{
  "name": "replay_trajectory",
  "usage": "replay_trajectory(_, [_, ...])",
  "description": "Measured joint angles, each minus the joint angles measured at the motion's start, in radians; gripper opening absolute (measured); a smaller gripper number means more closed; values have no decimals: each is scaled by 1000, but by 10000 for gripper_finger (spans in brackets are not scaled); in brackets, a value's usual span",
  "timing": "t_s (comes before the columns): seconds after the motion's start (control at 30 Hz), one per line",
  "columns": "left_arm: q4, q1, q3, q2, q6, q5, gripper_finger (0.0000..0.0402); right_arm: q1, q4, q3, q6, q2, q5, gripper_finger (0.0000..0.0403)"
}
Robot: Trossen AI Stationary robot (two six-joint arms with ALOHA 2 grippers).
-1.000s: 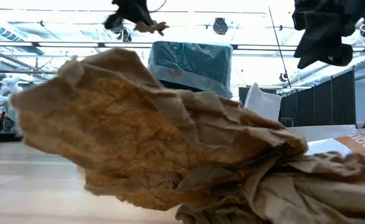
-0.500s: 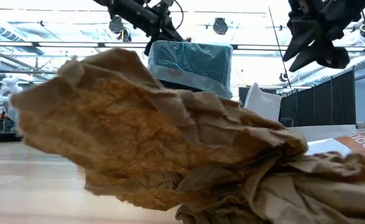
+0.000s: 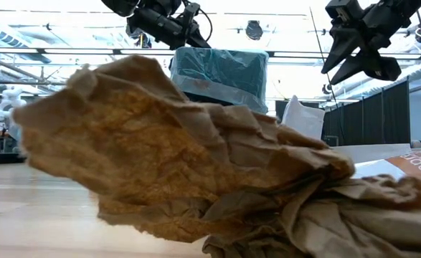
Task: Place trash/remove bag and relplace
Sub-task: Put the brown paper into the trash bin
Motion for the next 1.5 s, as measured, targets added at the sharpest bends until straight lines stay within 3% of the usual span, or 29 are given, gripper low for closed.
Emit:
replay_trajectory(0.1, [-13,-3,-1,-33,-3,-7,124,-1,0,0,-1,0,0,141])
replay_trajectory(0.23, [-66,-51,-1,-114,48,-207,115,-1,0,0,-9,0,0,141])
replay_trajectory(0.37, [-152,-115,-1,-196,76,-345,107,-1,0,0,-29,0,-5,141])
replay_trajectory(0.67, [-514,-345,-24,-260,-140,-636,104,0,-1,0,-86,0,-17,141])
replay_trajectory(0.97, [-502,-600,-212,-193,-584,-654,106,1,-1,0,-189,0,-116,141])
replay_trajectory(1.13, [-496,-680,-243,-128,-729,-635,129,2,-1,0,-201,0,-124,141])
replay_trajectory(1.3, [-497,-698,-254,-59,-752,-636,170,2,-1,0,-218,0,-174,141])
replay_trajectory(1.5, [-419,-686,-254,50,-641,-635,202,2,-1,0,-217,0,-176,141])
